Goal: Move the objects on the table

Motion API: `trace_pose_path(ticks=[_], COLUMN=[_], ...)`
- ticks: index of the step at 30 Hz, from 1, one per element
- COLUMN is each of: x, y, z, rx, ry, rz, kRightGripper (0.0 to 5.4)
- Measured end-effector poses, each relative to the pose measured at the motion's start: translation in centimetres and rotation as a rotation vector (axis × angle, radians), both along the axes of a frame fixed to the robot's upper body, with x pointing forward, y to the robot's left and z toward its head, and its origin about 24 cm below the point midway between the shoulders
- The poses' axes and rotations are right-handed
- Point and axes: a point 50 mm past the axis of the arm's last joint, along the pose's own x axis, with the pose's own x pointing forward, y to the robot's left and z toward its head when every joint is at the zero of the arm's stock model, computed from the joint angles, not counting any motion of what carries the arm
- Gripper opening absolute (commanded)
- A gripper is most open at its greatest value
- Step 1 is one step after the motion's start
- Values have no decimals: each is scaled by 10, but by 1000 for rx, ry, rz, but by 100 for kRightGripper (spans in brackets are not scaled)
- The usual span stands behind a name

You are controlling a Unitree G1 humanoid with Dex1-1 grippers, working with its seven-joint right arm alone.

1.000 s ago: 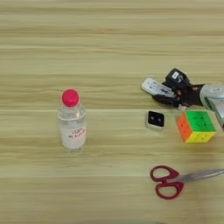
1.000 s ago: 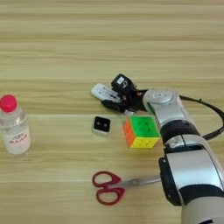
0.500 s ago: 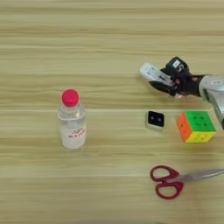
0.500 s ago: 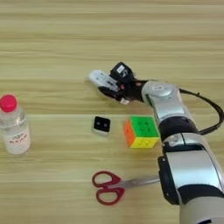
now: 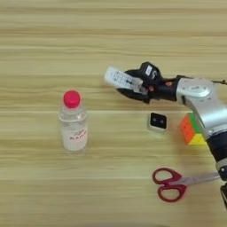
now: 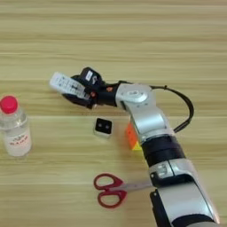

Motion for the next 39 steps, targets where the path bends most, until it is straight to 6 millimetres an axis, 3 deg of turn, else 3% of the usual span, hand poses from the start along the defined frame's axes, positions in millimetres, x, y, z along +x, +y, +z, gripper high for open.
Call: trace_pose_path(ticks=[6,12,30,31,39], x=[-12,-15,-17,-17,-17], y=[19,21,28,28,27], z=[-21,-37,-41,-41,-44], rx=[-45,-83,-101,-101,-104], ry=[89,147,157,158,176], rz=[83,87,130,129,128], kRightGripper=[289,289,287,324,401])
